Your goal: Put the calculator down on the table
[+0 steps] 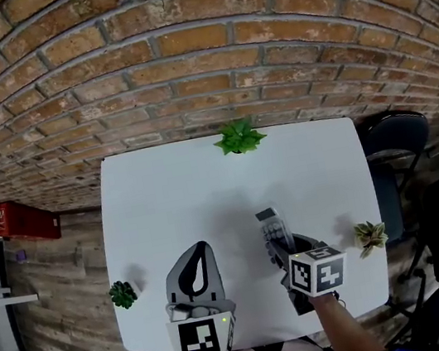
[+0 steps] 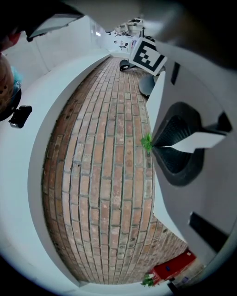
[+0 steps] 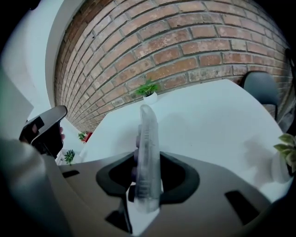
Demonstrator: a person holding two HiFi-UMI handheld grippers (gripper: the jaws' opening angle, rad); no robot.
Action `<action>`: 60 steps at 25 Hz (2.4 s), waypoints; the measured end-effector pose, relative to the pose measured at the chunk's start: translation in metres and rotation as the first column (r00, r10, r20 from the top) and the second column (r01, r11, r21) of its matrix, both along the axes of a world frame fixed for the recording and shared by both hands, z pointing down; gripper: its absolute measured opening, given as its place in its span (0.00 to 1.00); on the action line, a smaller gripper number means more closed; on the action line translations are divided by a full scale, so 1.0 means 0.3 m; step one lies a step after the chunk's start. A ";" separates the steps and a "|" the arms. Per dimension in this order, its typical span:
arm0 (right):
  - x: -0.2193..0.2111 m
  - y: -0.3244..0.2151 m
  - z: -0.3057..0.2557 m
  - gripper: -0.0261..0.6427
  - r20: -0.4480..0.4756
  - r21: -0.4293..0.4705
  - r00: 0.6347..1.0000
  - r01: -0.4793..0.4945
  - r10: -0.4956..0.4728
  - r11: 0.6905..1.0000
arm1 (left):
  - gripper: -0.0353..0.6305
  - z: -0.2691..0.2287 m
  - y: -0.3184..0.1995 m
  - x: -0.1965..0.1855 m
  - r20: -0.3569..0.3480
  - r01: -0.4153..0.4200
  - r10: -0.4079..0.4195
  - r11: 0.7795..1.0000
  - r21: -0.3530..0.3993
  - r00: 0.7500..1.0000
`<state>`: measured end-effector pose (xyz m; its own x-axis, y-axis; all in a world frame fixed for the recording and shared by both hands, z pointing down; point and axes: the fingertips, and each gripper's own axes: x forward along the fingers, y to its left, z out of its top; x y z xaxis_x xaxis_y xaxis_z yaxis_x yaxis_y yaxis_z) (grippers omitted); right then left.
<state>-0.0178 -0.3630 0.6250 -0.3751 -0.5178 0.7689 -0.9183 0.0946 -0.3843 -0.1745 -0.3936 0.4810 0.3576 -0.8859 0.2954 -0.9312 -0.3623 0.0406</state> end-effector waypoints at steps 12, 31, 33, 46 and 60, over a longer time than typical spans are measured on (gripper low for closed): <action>0.008 0.015 0.000 0.37 -0.114 0.013 0.988 0.111 -0.109 0.994 | 0.07 -0.019 -0.003 0.023 -0.013 -0.003 0.003 1.000 0.012 1.000; 0.148 0.077 -0.031 0.44 -0.104 0.022 0.992 0.069 -0.067 0.997 | 0.07 -0.110 0.054 0.149 -0.002 -0.036 0.036 0.998 0.059 0.999; 0.155 0.078 -0.071 0.44 -0.079 0.052 0.995 0.064 -0.060 0.997 | 0.07 -0.131 0.066 0.166 0.009 -0.042 0.042 0.996 0.073 0.999; 0.180 0.005 -0.766 0.04 -0.105 0.606 0.993 0.110 -0.058 0.788 | 0.07 -0.523 0.072 0.255 -0.046 0.018 -0.006 0.964 0.265 0.999; 0.204 0.076 -1.013 0.03 -0.177 0.771 0.984 0.161 -0.037 0.616 | 0.07 -0.713 0.161 0.315 -0.052 0.007 0.014 0.928 0.372 0.999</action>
